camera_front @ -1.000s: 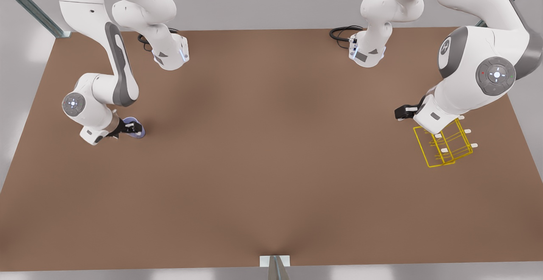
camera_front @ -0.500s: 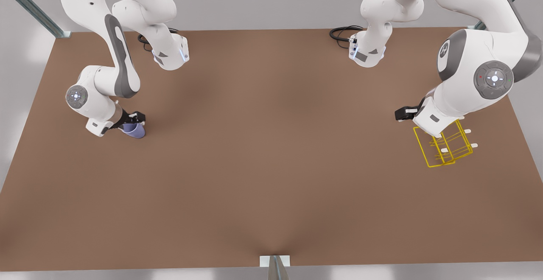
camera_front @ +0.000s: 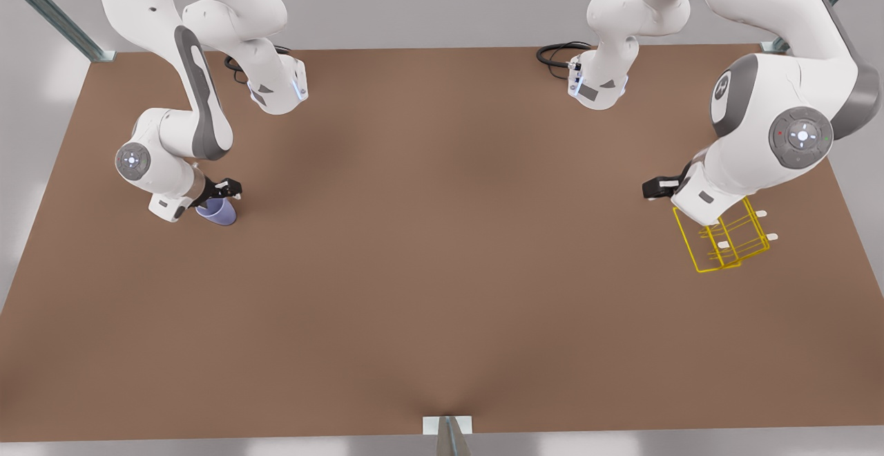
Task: Place the cup on the cup holder
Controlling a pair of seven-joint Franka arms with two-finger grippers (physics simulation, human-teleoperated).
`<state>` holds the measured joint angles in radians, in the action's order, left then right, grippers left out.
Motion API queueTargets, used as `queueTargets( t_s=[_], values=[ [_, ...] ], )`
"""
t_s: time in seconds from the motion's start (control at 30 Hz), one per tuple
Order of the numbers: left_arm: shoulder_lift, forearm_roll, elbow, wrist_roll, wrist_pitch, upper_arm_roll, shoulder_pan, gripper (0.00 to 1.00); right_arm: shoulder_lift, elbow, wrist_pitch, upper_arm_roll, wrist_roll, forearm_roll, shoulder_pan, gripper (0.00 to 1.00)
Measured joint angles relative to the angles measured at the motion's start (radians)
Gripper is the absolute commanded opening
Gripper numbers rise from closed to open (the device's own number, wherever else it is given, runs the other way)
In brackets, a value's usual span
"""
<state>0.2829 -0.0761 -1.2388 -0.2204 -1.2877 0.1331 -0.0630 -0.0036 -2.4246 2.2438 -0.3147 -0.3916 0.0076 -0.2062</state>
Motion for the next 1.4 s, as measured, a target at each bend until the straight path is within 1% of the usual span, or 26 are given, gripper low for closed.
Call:
queueTargets(
  t_s=[0.17, 0.5, 0.6, 0.87, 0.9, 0.93, 1.03, 1.07, 1.13, 1.2, 1.23, 1.27, 1.4],
  values=[
    [0.002, 0.000, 0.000, 0.000, 0.000, 0.000, 0.000, 1.00, 0.020, -0.004, -0.002, 0.011, -0.008, 0.000, 0.008, 1.00],
    [0.014, 0.000, -0.001, 0.000, 0.004, 0.000, 0.000, 1.00, 0.088, -0.004, 0.009, -0.014, -0.018, -0.002, 0.015, 1.00],
    [0.017, 0.000, -0.001, -0.001, 0.005, 0.000, 0.002, 1.00, 0.128, -0.004, 0.025, -0.016, -0.020, -0.002, 0.015, 1.00],
    [0.017, 0.000, 0.000, -0.001, 0.005, 0.000, 0.005, 1.00, 0.165, -0.003, 0.044, -0.017, -0.025, -0.006, -0.005, 1.00],
    [0.017, 0.000, 0.000, 0.000, 0.005, 0.000, 0.005, 1.00, 0.168, -0.003, 0.045, -0.018, -0.025, -0.007, -0.004, 0.89],
    [0.017, 0.000, 0.000, 0.000, 0.005, 0.000, 0.006, 1.00, 0.172, -0.002, 0.046, -0.018, -0.026, -0.007, -0.003, 0.75],
    [0.017, 0.000, -0.001, 0.000, 0.005, 0.000, 0.006, 1.00, 0.180, 0.002, 0.046, -0.018, -0.029, -0.006, -0.001, 0.57],
    [0.017, 0.000, 0.000, 0.000, 0.005, 0.000, 0.006, 1.00, 0.180, 0.005, 0.045, -0.018, -0.030, -0.006, -0.002, 0.48],
    [0.017, 0.000, 0.000, 0.000, 0.005, 0.000, 0.007, 1.00, 0.184, 0.010, 0.043, -0.018, -0.034, -0.007, -0.001, 0.34],
    [0.021, 0.000, -0.001, 0.000, 0.004, 0.000, 0.007, 1.00, 0.190, 0.015, 0.042, -0.022, -0.040, -0.007, -0.002, 0.29],
    [0.023, 0.000, -0.001, 0.000, 0.004, 0.000, 0.008, 1.00, 0.195, 0.019, 0.041, -0.024, -0.043, -0.006, -0.001, 0.24],
    [0.024, 0.000, 0.000, 0.000, 0.003, 0.000, 0.008, 1.00, 0.199, 0.022, 0.041, -0.025, -0.047, -0.005, -0.001, 0.22],
    [0.025, -0.001, 0.000, 0.000, 0.002, 0.000, 0.008, 1.00, 0.201, 0.052, 0.017, -0.025, -0.060, -0.003, -0.001, 0.21]
  ],
)
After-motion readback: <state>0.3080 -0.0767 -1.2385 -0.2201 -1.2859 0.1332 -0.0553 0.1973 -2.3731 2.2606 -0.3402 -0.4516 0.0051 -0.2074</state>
